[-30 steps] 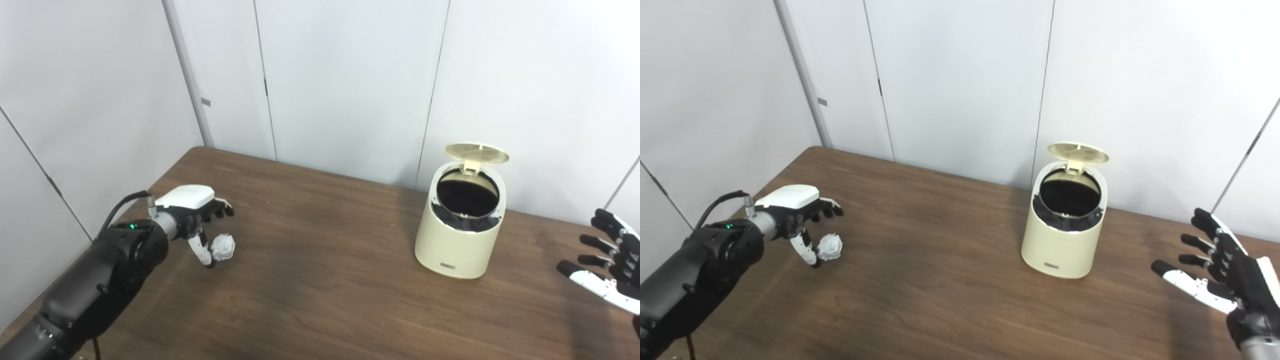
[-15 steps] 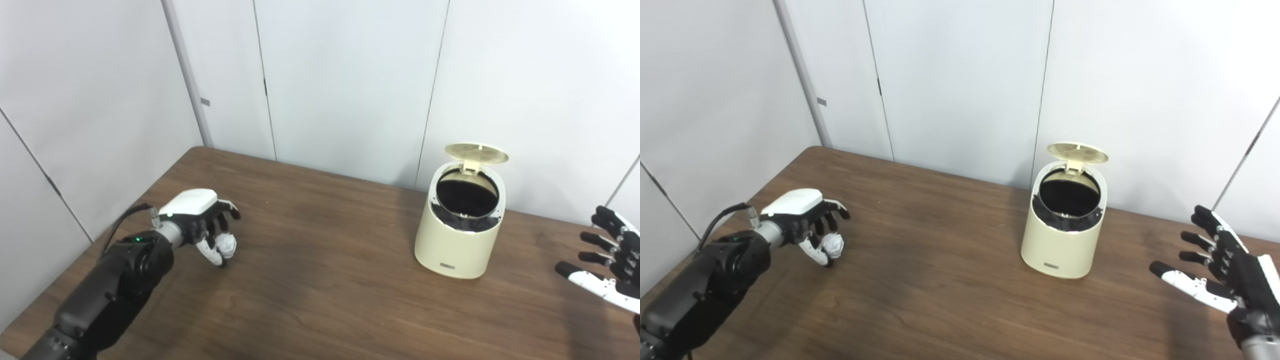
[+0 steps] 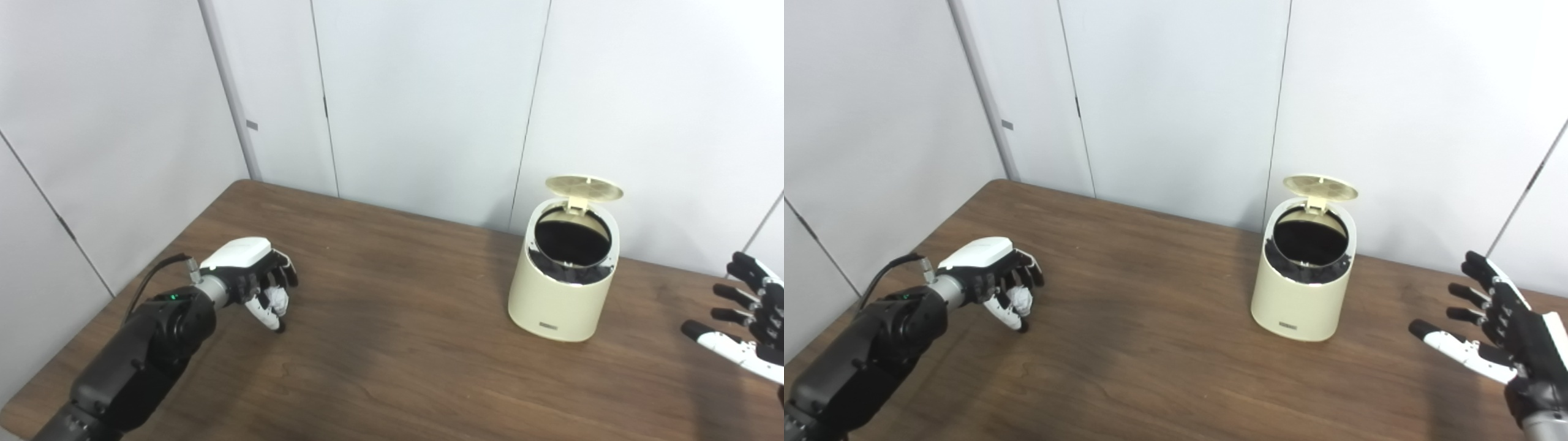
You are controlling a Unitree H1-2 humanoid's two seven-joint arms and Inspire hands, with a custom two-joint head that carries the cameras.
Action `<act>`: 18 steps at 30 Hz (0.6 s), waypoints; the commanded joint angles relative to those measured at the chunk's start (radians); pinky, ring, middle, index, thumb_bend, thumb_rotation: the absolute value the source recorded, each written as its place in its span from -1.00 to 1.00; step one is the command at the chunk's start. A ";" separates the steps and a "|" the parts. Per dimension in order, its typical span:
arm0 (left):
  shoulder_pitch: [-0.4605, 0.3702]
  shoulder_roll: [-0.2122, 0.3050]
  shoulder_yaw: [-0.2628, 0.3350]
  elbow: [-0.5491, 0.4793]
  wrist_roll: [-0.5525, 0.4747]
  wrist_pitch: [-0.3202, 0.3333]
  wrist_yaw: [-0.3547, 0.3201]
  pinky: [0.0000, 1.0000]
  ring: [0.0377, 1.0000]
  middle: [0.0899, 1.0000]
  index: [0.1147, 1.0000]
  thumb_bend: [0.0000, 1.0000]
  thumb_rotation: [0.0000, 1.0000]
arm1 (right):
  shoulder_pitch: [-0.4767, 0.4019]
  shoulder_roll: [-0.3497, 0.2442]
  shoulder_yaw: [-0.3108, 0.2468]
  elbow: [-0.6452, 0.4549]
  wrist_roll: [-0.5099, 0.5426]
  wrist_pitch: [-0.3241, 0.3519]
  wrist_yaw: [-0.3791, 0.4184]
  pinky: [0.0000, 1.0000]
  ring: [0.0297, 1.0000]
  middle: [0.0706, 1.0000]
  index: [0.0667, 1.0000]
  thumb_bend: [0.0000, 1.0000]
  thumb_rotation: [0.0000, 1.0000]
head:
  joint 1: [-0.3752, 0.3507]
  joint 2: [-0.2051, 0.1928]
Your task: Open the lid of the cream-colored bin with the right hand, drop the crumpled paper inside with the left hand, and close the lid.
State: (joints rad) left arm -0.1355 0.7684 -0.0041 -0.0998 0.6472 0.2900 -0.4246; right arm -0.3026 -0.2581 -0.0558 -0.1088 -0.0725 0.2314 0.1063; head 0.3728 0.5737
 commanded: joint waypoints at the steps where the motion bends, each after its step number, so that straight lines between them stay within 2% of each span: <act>1: -0.016 0.019 -0.001 0.011 -0.002 -0.015 0.024 -0.10 -0.07 -0.14 -0.09 0.07 -1.00 | -0.033 -0.017 -0.010 -0.045 -0.004 -0.009 -0.008 0.38 0.61 0.78 0.79 0.25 -0.60 | -0.003 0.005; 8: -0.010 0.014 -0.008 0.034 0.014 -0.030 0.062 -0.19 -0.19 -0.23 -0.13 0.04 -1.00 | -0.033 -0.024 -0.013 -0.053 -0.009 -0.007 -0.005 0.33 0.59 0.76 0.78 0.26 -0.55 | -0.001 0.008; 18: -0.012 0.015 -0.009 0.044 0.013 -0.053 0.083 -0.16 -0.22 -0.17 -0.10 0.01 -1.00 | -0.038 -0.016 -0.011 -0.049 -0.010 -0.005 -0.005 0.38 0.61 0.79 0.80 0.24 -0.57 | -0.007 0.011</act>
State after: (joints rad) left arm -0.1308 0.7670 -0.0126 -0.0628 0.6522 0.2483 -0.3648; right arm -0.3024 -0.2609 -0.0599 -0.1314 -0.0829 0.2386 0.1064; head 0.3682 0.5844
